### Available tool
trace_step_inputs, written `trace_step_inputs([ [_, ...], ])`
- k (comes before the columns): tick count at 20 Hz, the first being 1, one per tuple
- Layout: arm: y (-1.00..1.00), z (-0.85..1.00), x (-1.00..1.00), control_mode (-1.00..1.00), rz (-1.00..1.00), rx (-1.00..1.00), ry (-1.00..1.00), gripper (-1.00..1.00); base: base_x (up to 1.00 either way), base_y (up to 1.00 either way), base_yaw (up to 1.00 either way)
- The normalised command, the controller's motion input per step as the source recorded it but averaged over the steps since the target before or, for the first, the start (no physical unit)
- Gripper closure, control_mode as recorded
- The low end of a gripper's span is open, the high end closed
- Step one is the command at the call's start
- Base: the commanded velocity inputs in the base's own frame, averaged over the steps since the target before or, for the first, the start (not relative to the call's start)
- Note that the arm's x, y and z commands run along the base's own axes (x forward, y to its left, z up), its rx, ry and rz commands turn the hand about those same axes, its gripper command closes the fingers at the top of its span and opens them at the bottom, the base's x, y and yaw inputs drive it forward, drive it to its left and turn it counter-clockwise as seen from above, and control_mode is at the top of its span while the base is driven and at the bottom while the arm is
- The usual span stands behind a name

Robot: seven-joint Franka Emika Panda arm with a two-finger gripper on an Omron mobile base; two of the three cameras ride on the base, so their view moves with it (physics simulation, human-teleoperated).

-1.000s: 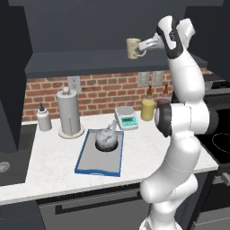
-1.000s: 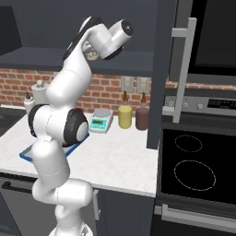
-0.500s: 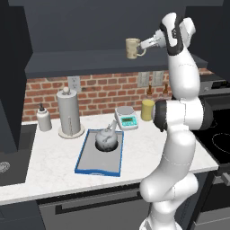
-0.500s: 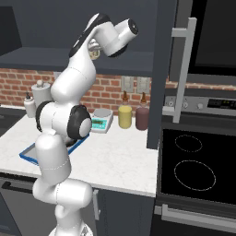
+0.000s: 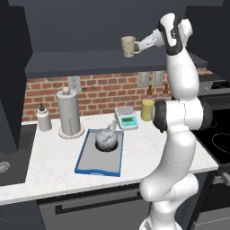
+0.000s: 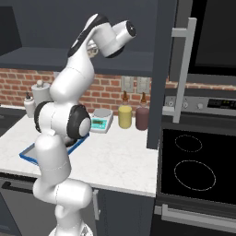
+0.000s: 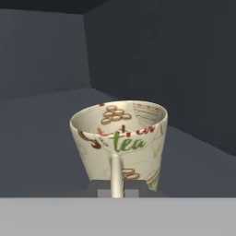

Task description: Pick the kettle from the counter and place it on the tray. Then pick the mug from the cabinet and place it on the tray. Then close the cabinet doors.

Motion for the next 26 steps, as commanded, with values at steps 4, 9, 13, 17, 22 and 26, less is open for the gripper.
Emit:
trace_step_inputs([
  [4, 0.30, -0.03, -0.21, -1.00, 0.00, 0.00, -0.15, 1.00, 0.00, 0.00, 0.00],
  [9, 0.30, -0.01, -0.50, -1.00, 0.00, 0.00, -0.09, 1.00, 0.00, 0.00, 0.00],
  [13, 0.14, 0.00, -0.85, -1.00, -0.04, 0.00, -0.04, 1.00, 0.00, 0.00, 0.00],
  [17, 0.16, 0.00, -1.00, -1.00, -0.05, 0.00, -0.02, 1.00, 0.00, 0.00, 0.00],
  [22, 0.13, 0.00, -1.00, -1.00, -0.07, 0.03, -0.05, 1.00, 0.00, 0.00, 0.00],
  [26, 0.22, -0.01, -1.00, -1.00, -0.06, 0.10, -0.05, 1.00, 0.00, 0.00, 0.00],
])
